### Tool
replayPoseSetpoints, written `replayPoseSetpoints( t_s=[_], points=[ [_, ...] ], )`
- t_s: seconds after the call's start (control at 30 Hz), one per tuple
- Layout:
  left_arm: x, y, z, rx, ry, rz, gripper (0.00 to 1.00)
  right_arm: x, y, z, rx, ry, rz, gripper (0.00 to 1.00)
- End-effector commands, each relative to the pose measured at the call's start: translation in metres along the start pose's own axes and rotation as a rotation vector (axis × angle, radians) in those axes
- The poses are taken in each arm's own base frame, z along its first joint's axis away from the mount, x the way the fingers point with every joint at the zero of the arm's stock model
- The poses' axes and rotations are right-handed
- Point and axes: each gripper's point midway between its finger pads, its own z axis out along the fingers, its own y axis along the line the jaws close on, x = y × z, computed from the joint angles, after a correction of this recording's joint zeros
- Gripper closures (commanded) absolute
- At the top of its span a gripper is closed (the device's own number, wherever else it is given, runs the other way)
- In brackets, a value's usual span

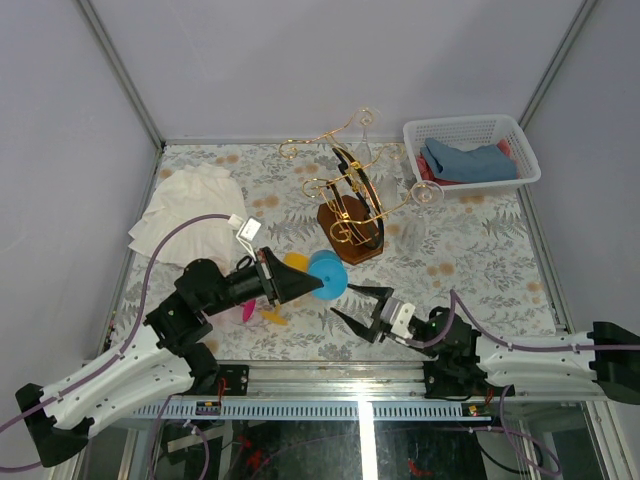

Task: Place the wine glass upside down on the wine glass rack
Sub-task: Turn the wine glass upside down at the wine rack.

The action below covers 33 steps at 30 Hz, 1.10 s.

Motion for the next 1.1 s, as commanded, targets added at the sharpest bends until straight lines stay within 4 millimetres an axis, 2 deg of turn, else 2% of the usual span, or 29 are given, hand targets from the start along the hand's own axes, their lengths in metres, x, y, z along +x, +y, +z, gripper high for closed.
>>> replayPoseSetpoints(
  t_s=[0.0, 0.2, 0.37, 0.5, 0.77, 0.97, 1.07],
  points=[
    [-0.018, -0.017, 0.001, 0.060, -0.081, -0.038, 1.00, -0.062, -0.031, 0.016, 0.140, -0.223, -0.081, 0.40],
    [-0.017, -0.014, 0.002, 0.059, -0.087, -0.067, 1.00, -0.069, -0.051, 0.019, 0.266, -0.264, -0.123, 0.41],
    [-0.015, -0.016, 0.004, 0.081, -0.076, -0.082, 1.00, -0.066, -0.053, 0.033, 0.291, -0.257, -0.126, 0.43],
    [-0.014, -0.016, 0.005, 0.086, -0.073, -0.088, 1.00, -0.060, -0.048, 0.046, 0.289, -0.251, -0.120, 0.49],
    [-0.016, -0.022, 0.005, 0.108, -0.081, -0.091, 1.00, -0.047, -0.040, 0.062, 0.277, -0.246, -0.122, 0.67],
    [-0.017, -0.019, 0.003, 0.105, -0.097, -0.087, 1.00, -0.043, -0.044, 0.062, 0.306, -0.231, -0.121, 0.98],
    [-0.019, -0.020, 0.002, 0.104, -0.103, -0.076, 0.96, -0.040, -0.046, 0.059, 0.313, -0.214, -0.096, 1.00]
  ],
)
